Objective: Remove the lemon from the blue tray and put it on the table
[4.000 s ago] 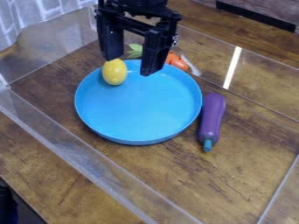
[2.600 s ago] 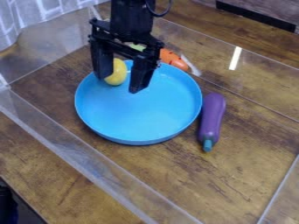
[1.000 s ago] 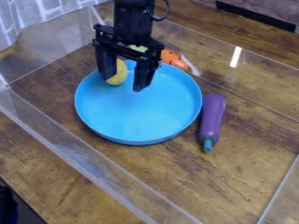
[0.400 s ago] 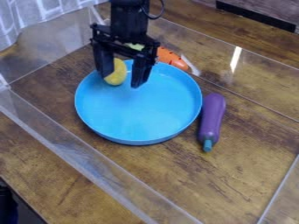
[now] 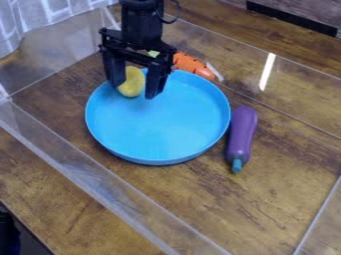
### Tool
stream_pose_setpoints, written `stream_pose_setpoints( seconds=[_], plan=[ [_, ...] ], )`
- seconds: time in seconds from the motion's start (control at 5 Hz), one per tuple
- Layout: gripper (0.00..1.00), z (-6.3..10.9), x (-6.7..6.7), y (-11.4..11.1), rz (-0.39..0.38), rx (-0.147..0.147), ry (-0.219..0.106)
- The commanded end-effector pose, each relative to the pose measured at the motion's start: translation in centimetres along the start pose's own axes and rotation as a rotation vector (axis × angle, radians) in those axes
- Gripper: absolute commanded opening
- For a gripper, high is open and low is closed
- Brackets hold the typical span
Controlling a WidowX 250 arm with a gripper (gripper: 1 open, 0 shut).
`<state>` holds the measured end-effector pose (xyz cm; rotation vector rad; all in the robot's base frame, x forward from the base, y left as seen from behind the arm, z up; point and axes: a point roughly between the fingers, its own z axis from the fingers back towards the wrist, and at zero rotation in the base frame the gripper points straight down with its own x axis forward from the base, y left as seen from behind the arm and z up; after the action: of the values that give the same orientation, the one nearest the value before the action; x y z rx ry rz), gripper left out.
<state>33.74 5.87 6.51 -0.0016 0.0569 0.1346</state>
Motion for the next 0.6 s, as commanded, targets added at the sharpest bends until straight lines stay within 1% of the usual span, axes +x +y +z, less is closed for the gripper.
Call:
stream_pose_setpoints(
  seconds=[0.0,0.2,0.4],
  plan=[
    [1.0,1.3,1.06,0.65,0.013,0.003,-0.066],
    [1.0,0.86,1.27,0.7,0.01,0.003,-0.072],
    [1.0,0.55,1.57,0.87,0.006,0.011,-0.08]
  ],
)
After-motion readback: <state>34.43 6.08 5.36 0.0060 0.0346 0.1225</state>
